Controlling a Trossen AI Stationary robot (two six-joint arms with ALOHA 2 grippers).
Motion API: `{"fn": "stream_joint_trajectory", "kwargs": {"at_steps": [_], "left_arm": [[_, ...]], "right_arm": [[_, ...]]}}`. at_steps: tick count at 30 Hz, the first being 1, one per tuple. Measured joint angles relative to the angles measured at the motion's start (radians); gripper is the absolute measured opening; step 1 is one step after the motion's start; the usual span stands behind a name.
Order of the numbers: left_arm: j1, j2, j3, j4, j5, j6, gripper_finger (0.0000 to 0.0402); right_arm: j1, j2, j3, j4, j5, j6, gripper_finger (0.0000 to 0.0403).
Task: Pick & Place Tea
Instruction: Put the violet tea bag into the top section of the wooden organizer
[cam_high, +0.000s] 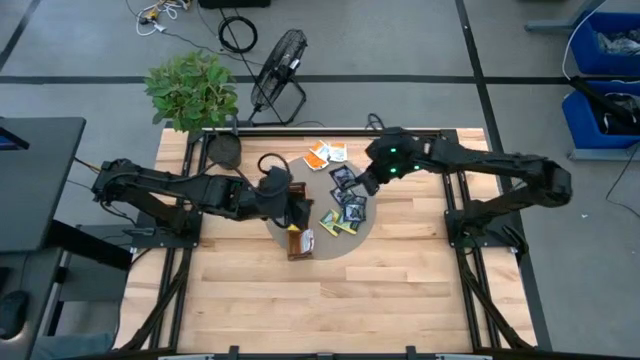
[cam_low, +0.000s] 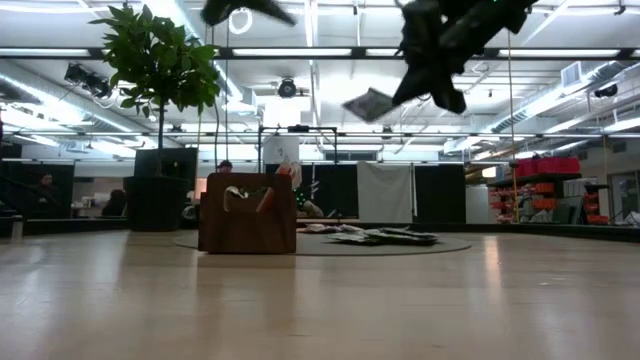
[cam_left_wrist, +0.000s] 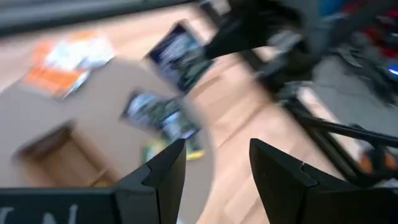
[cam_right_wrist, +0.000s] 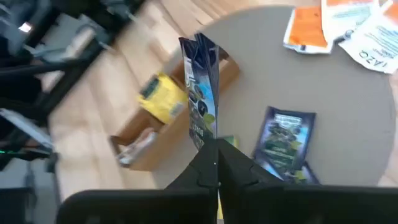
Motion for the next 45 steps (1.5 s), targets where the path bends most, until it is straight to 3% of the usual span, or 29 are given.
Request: {"fn": "stream_joint_trajectory", "kwargs": {"at_steps": [5,8,10,18,25,29,40,45], "left_arm": [[0.016,0.000,0.000,0.248,0.006,0.287,0.0183],[0.041,0.000,0.000,0.356,0.016,0.309,0.0183],[0.065,0.000,0.001,0.385,0.079,0.310,0.0184],[0.109,0.000,0.001,0.374,0.252,0.391,0.0184],[0.113,0.040,0.001,0.313,0.268,0.375,0.0184],[0.151,0.071,0.001,0.251,0.287,0.182,0.0184],[0.234,0.114,-0.001,0.331,0.552,0.147,0.0184],[0.244,0.120,0.000,0.328,0.568,0.147,0.0184]], "right_arm": [[0.030,-0.058,0.000,-0.027,-0.027,0.003,0.0000],[0.061,-0.063,0.000,-0.069,-0.027,-0.004,0.0000],[0.084,-0.064,0.000,-0.089,-0.027,-0.016,0.0000],[0.138,-0.064,0.000,-0.097,-0.037,-0.018,0.0000],[0.149,-0.064,0.000,-0.066,-0.071,-0.010,0.0000],[0.170,-0.064,0.000,-0.033,-0.080,0.005,0.0000],[0.218,-0.064,0.000,0.013,-0.069,0.017,0.0000],[0.231,-0.064,0.000,0.054,-0.076,0.020,0.0000]]}}
